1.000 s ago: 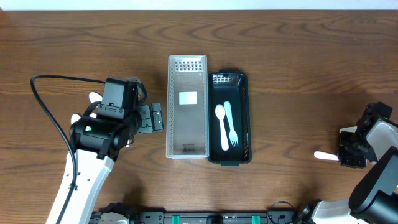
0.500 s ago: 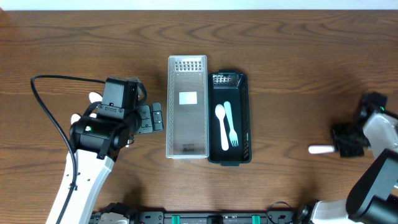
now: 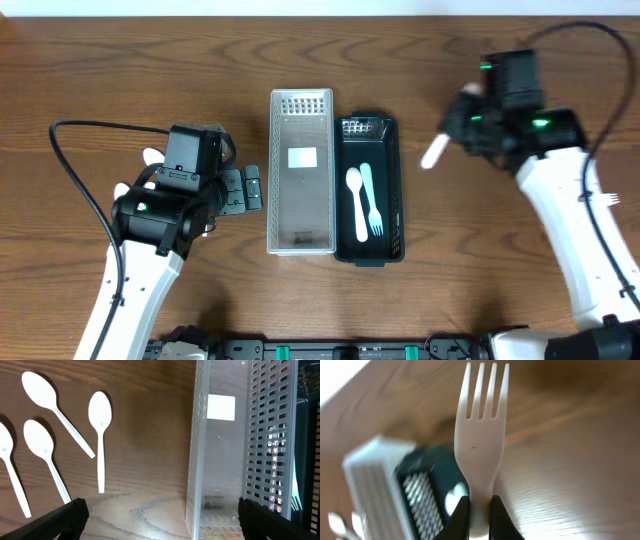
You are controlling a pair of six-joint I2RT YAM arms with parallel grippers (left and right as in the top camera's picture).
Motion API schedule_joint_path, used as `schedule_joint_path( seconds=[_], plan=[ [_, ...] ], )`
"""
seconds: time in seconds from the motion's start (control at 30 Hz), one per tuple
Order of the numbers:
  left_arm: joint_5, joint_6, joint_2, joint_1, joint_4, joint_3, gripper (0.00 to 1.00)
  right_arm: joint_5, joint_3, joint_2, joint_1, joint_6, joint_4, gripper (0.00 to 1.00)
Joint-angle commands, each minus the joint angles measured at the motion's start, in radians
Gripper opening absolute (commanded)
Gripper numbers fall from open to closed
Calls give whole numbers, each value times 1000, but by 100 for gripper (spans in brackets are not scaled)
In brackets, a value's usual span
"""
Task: Pack container
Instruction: 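Carry the fork toward the dark green basket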
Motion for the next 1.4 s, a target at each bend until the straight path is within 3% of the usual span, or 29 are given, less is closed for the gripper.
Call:
schedule_joint_path(
  seconds=[0.0,0.17,0.8,0.87,0.97,1.07,1.23,1.37],
  plan=[
    [-12,17,-3,5,-3,12,99,32,16,1,103,-224,-5,1],
    [-12,17,-3,5,-3,12,98,32,16,72,195,-364,-39,1],
    [-12,17,-3,5,-3,12,98,32,16,383,277,-414,-56,1],
    [-12,17,-3,5,-3,12,98,31,16,391,277,-428,-55,7],
    [-12,17,-3,5,-3,12,98,32,16,393,277,-439,-53,34],
    [-12,17,-3,5,-3,12,98,31,16,393,277,-439,-46,48],
    [-12,17,-3,5,-3,12,98,31,45,392,277,-439,-46,47],
    [-12,17,-3,5,-3,12,98,38,183,380,270,-404,-97,44]
  ],
)
